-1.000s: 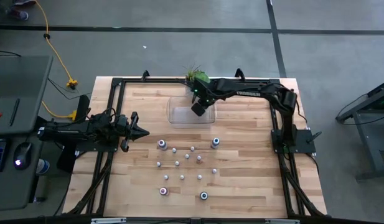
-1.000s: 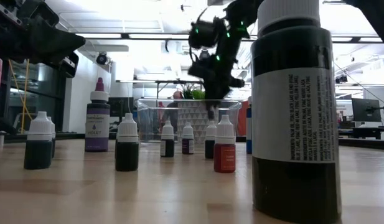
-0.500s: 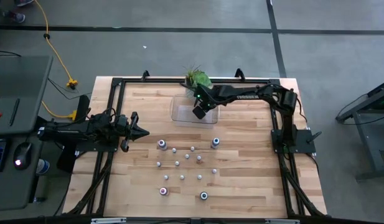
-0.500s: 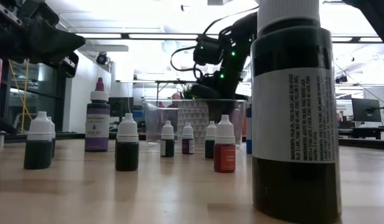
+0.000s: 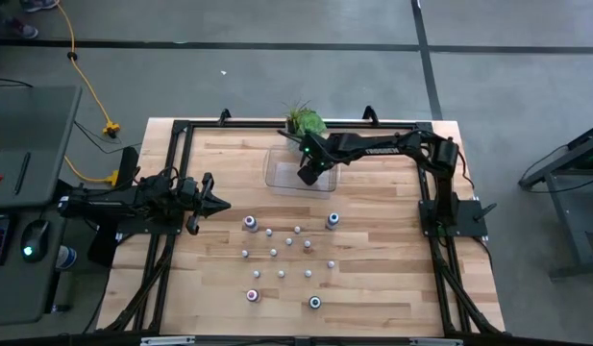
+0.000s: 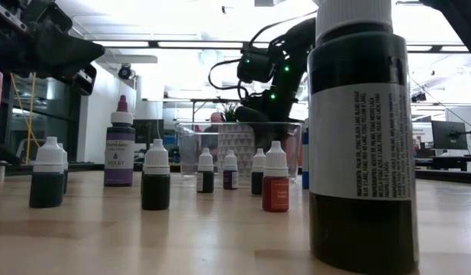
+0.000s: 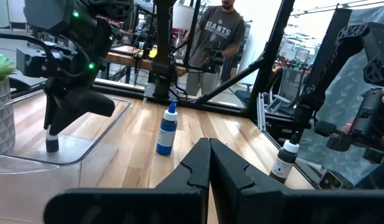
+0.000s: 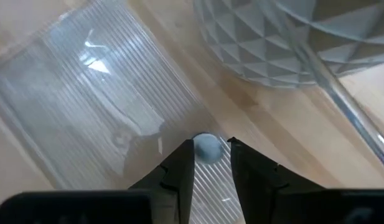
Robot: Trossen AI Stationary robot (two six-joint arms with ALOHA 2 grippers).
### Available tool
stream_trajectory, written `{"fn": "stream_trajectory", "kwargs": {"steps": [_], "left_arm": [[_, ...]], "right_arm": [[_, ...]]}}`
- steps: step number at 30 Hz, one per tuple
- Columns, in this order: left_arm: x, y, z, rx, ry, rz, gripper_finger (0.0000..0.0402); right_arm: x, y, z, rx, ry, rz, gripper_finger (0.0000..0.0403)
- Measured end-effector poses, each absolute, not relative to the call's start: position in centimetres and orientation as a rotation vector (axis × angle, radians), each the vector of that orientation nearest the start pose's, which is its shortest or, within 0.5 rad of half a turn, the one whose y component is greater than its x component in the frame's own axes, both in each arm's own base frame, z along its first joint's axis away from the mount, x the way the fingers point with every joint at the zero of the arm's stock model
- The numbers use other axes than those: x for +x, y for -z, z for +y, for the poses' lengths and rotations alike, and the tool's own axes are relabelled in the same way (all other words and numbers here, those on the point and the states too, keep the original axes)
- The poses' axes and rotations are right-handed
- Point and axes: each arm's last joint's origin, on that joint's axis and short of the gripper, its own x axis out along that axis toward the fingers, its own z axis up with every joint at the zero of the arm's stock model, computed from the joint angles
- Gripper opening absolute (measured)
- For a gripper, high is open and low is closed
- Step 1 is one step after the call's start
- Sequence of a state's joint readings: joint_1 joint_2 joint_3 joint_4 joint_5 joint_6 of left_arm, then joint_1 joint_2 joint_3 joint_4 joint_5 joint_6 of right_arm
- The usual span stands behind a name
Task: Pick & Place food coloring
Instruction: Put the small black food coloring bottle into the bin, then put the small orange food coloring bottle into the bin
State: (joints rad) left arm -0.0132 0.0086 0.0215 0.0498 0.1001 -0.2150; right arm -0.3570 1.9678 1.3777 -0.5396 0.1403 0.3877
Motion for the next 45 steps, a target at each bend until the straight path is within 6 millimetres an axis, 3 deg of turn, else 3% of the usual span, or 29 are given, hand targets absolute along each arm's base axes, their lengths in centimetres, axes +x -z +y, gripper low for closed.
{"fn": "stream_trajectory", "kwargs": {"steps": [10,17,27,32,37,45], "left_arm": [[9.7,-17.5,-0.4,-0.212,0.120,-0.050,0.0000],[9.7,-17.5,-0.4,-0.212,0.120,-0.050,0.0000],[9.7,-17.5,-0.4,-0.212,0.120,-0.050,0.0000],[9.7,-17.5,-0.4,-0.212,0.120,-0.050,0.0000],[9.7,-17.5,-0.4,-0.212,0.120,-0.050,0.0000],[9.7,-17.5,-0.4,-0.212,0.120,-0.050,0.0000]], "right_arm": [[37.4,-17.7,-14.0,0.435,0.631,1.036,0.0106],[37.2,-19.1,-13.8,0.412,0.582,1.014,0.0149],[35.9,-24.2,-12.1,0.315,0.491,0.920,0.0196],[34.3,-27.8,-10.1,0.226,0.376,0.880,0.0197],[32.3,-30.8,-6.7,0.108,0.177,0.876,0.0197],[28.8,-32.0,0.1,-0.058,-0.170,1.065,0.0197]]}}
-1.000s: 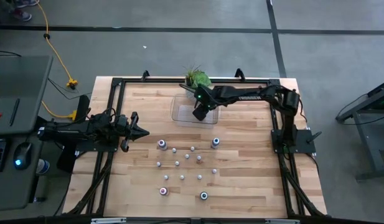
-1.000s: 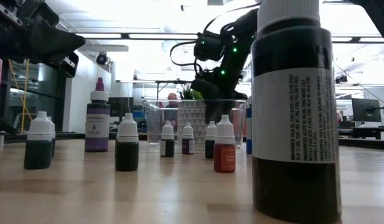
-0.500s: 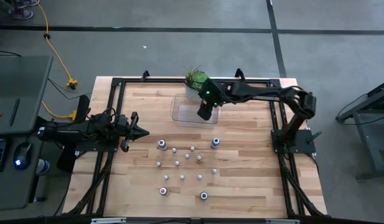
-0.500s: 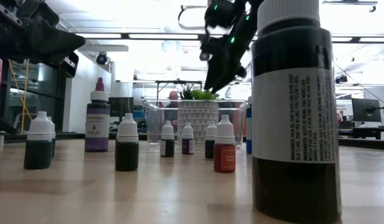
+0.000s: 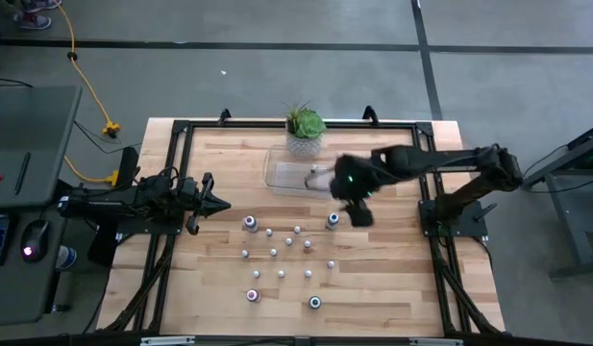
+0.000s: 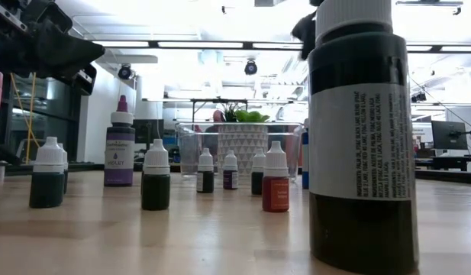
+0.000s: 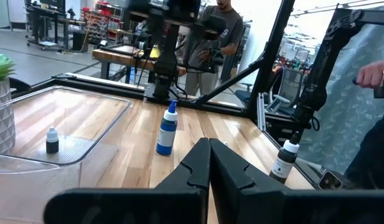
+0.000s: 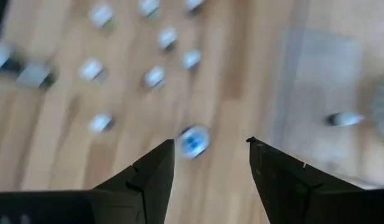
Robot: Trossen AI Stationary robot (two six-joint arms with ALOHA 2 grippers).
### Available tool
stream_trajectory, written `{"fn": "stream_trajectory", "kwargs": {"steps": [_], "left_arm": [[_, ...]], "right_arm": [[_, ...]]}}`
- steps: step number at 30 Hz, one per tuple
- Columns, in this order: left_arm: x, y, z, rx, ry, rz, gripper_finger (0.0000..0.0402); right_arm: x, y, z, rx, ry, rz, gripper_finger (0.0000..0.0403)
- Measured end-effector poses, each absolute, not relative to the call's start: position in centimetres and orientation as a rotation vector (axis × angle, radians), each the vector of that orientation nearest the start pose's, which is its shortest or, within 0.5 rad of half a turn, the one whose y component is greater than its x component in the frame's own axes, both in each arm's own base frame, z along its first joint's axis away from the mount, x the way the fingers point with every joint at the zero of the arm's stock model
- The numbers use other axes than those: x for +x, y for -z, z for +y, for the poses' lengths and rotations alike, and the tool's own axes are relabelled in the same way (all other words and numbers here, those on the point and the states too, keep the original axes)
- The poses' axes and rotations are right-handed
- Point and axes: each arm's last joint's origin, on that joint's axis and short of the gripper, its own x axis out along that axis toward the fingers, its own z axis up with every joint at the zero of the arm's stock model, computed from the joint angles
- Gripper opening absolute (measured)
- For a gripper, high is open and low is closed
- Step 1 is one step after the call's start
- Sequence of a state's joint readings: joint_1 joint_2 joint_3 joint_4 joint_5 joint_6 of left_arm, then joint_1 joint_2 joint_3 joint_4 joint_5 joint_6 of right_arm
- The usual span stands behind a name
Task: Pick & Place food coloring
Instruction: Put the small orange food coloring bottle into the bin
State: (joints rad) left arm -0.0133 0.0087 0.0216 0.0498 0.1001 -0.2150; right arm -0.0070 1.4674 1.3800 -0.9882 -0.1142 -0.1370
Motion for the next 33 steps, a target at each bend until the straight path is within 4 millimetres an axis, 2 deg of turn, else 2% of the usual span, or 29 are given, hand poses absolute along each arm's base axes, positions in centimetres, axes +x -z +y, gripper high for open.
{"fn": "stream_trajectory", "kwargs": {"steps": [5,10,14,19,25,33], "left_arm": [[9.7,-17.5,-0.4,-0.212,0.120,-0.050,0.0000],[9.7,-17.5,-0.4,-0.212,0.119,-0.050,0.0000],[9.7,-17.5,-0.4,-0.212,0.120,-0.050,0.0000],[9.7,-17.5,-0.4,-0.212,0.120,-0.050,0.0000],[9.7,-17.5,-0.4,-0.212,0.120,-0.049,0.0000],[9.7,-17.5,-0.4,-0.212,0.120,-0.050,0.0000]], "right_arm": [[26.6,-31.1,3.9,-0.148,-0.330,1.157,0.0195],[25.9,-28.5,6.7,-0.246,-0.437,1.122,0.0195],[26.5,-25.8,8.6,-0.278,-0.441,1.065,0.0195],[27.1,-22.1,10.0,-0.293,-0.407,1.055,0.0195],[28.7,-18.3,11.3,-0.223,-0.397,1.063,0.0195],[30.3,-15.9,12.3,-0.120,-0.408,1.049,0.0184]]}}
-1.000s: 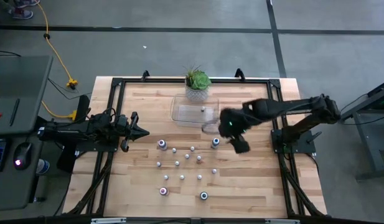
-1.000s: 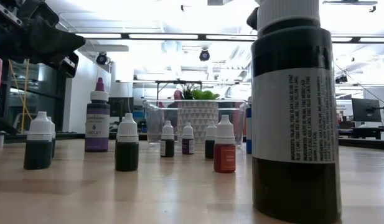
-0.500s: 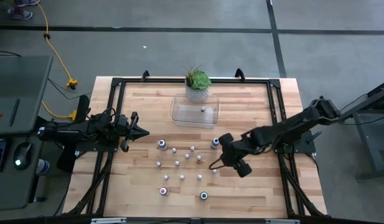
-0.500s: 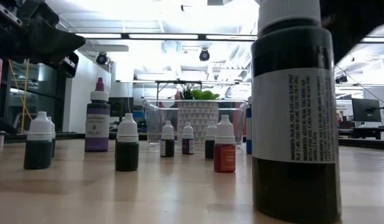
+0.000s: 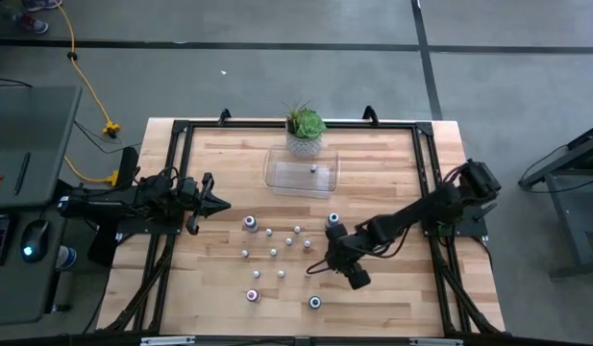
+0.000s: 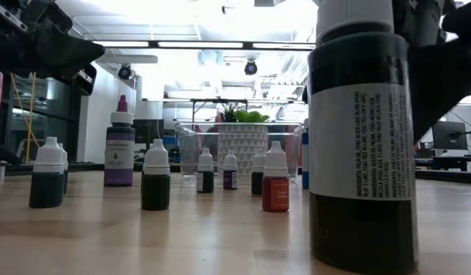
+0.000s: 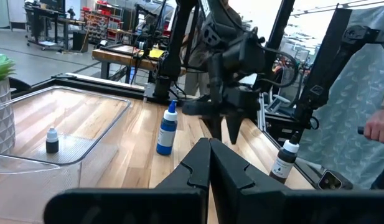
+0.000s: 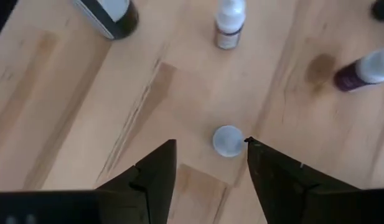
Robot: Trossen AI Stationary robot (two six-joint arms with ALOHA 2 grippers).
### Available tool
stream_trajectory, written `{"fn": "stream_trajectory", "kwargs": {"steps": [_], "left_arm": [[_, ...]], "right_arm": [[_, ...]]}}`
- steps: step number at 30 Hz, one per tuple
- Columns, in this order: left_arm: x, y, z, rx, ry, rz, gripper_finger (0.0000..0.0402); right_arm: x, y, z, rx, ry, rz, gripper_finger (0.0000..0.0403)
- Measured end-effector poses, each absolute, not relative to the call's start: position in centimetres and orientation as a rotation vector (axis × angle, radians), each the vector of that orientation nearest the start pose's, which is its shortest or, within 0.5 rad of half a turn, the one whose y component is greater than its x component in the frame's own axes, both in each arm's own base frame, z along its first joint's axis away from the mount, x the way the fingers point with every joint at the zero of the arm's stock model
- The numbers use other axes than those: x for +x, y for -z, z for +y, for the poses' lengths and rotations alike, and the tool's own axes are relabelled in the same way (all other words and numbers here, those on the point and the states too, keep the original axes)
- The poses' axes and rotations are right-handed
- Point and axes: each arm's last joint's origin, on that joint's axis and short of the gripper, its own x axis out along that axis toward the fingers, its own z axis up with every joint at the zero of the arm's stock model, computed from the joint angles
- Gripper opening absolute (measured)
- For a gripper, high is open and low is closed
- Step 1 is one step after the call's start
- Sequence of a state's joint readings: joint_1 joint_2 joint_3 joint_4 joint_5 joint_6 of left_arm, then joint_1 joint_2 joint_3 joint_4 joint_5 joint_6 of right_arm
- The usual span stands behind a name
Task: Pick & Place food coloring
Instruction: Put the small orange food coloring bottle into the bin
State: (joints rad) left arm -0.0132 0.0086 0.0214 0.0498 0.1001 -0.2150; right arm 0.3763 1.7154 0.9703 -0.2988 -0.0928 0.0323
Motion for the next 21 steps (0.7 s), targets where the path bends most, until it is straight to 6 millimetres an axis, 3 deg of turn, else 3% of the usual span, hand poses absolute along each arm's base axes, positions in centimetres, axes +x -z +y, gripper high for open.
{"fn": "stream_trajectory", "kwargs": {"steps": [21], "left_arm": [[9.66,-17.49,-0.42,-0.212,0.120,-0.050,0.0000]], "right_arm": [[30.75,-15.46,12.17,-0.107,-0.376,1.042,0.0122]]}}
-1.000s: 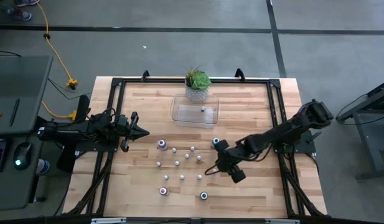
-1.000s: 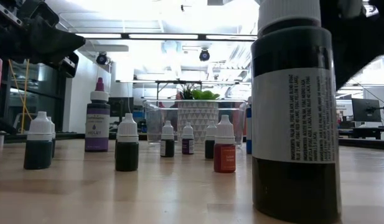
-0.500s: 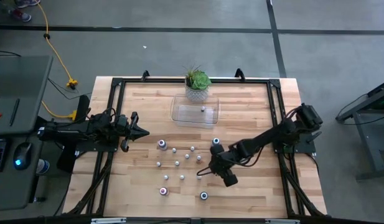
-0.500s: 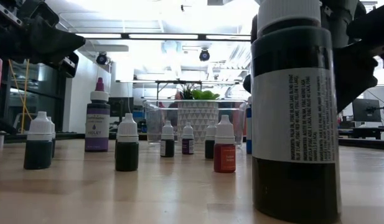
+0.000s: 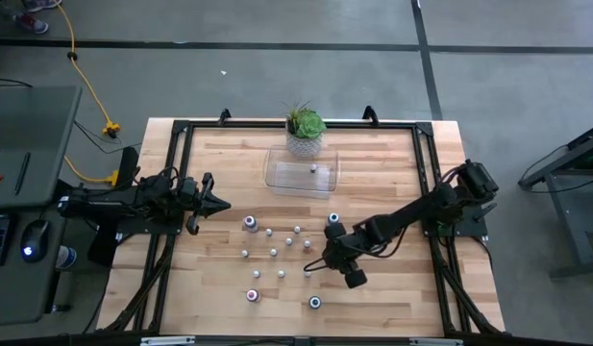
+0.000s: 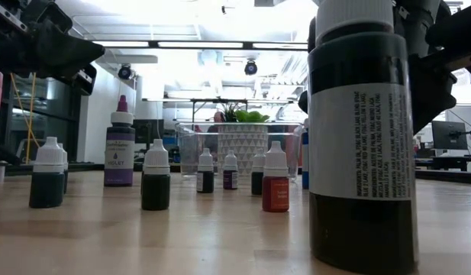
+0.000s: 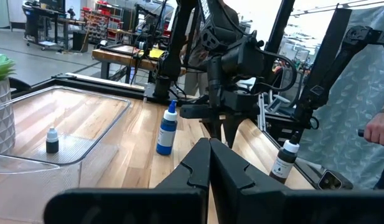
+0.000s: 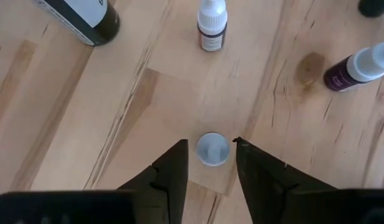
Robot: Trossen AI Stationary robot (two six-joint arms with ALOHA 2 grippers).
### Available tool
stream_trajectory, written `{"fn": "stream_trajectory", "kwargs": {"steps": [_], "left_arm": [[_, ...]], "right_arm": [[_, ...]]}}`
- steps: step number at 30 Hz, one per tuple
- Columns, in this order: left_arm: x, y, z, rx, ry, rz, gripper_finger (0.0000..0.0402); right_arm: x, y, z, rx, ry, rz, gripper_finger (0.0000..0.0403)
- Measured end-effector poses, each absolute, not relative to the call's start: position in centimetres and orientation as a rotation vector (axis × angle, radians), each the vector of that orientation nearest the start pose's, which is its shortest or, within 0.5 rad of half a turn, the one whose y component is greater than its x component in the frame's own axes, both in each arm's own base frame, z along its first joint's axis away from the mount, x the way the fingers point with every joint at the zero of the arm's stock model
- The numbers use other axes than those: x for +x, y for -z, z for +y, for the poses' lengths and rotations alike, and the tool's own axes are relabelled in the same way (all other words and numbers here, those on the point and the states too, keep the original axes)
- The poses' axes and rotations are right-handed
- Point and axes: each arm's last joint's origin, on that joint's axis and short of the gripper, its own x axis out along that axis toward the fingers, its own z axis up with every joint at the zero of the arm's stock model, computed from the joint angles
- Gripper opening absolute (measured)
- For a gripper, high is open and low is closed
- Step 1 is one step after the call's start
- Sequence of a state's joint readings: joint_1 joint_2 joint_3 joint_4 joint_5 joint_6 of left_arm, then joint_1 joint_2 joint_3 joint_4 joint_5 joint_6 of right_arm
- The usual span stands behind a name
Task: Pick & Place food coloring
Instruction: Put the small orange food coloring bottle into the bin
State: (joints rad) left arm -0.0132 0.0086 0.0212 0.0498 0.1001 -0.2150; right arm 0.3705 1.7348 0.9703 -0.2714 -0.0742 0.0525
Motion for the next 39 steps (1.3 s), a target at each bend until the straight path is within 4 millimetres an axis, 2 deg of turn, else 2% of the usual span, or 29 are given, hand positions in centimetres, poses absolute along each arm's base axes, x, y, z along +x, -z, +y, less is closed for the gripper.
{"fn": "stream_trajectory", "kwargs": {"steps": [16,24,30,39], "left_arm": [[9.7,-17.5,-0.4,-0.212,0.120,-0.050,0.0000],[9.7,-17.5,-0.4,-0.212,0.120,-0.050,0.0000],[9.7,-17.5,-0.4,-0.212,0.120,-0.050,0.0000],[9.7,-17.5,-0.4,-0.212,0.120,-0.050,0.0000]], "right_arm": [[30.8,-15.5,12.1,-0.108,-0.375,1.040,0.0054],[31.0,-15.7,12.1,-0.094,-0.368,1.035,0.0052],[32.2,-17.7,11.9,-0.070,-0.347,1.031,0.0047],[34.2,-22.8,10.0,-0.059,-0.245,1.044,0.0052]]}}
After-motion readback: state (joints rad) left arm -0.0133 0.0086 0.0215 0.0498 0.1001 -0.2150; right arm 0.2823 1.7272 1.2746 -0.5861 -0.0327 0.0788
